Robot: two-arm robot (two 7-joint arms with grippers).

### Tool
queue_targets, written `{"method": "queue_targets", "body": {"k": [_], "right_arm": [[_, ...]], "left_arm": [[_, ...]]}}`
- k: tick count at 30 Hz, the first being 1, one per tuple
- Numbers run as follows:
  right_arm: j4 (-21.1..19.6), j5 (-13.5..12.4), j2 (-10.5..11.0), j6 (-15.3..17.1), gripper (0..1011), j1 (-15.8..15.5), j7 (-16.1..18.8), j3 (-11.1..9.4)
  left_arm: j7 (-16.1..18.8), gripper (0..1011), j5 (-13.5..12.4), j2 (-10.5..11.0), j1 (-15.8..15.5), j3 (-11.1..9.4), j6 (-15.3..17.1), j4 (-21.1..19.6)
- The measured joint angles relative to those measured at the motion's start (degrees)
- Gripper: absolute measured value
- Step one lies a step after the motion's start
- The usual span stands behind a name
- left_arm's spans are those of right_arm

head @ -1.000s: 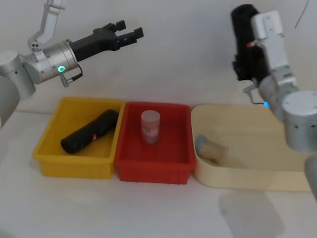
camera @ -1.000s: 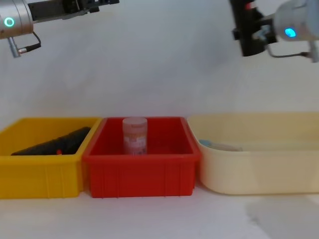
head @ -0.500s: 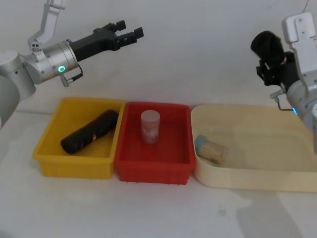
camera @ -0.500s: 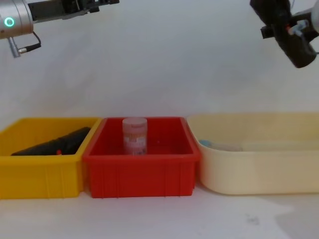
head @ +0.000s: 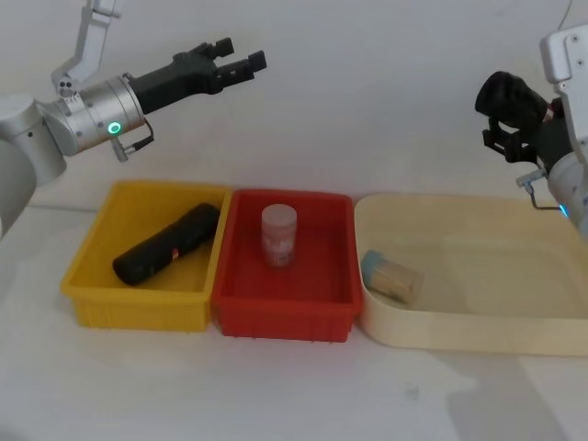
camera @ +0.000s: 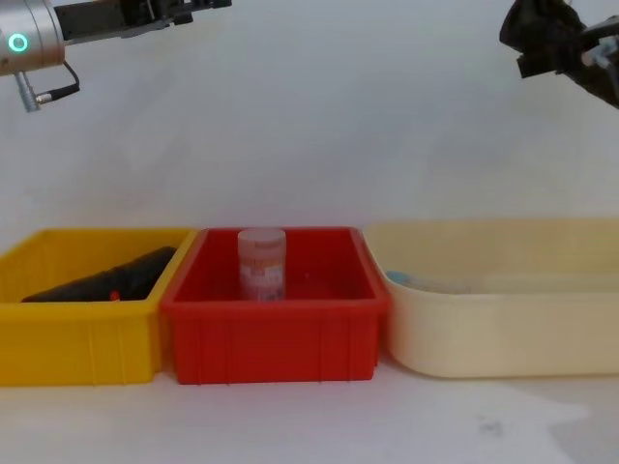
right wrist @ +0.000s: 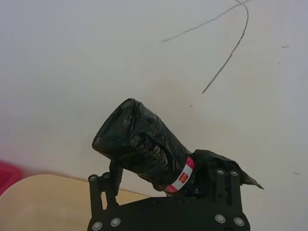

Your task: Pick up the garbage bag with the one hand and transfer it to the other hand.

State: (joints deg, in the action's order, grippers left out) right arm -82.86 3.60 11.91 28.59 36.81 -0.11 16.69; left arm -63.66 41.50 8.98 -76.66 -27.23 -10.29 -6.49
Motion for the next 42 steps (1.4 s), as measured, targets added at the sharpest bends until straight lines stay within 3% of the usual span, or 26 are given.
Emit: {"method": "queue_targets", "body": {"k": [14, 26, 33, 42], "right_arm": [[-0.9, 0.0, 0.4, 0.5, 1002, -0.4, 0.2, -0.2], [-4.8, -2.2, 1.0, 2.1, 1001, -2.2, 4.5, -0.5], [-8.5, -5.5, 1.3, 5.9, 1001, -3.7, 8.8, -1.5], [-13.8, -9.6, 1.9, 14.1, 1001, -5.4, 14.2, -2.6]], "left_arm": [[0.0, 1001, 0.0, 0.0, 0.0, 0.0, 0.0, 0.0], [0.0, 1001, 0.0, 0.0, 0.0, 0.0, 0.0, 0.0], [0.0, 1001, 0.0, 0.0, 0.0, 0.0, 0.0, 0.0], [0.0, 1001, 0.0, 0.0, 0.0, 0.0, 0.0, 0.0]]}}
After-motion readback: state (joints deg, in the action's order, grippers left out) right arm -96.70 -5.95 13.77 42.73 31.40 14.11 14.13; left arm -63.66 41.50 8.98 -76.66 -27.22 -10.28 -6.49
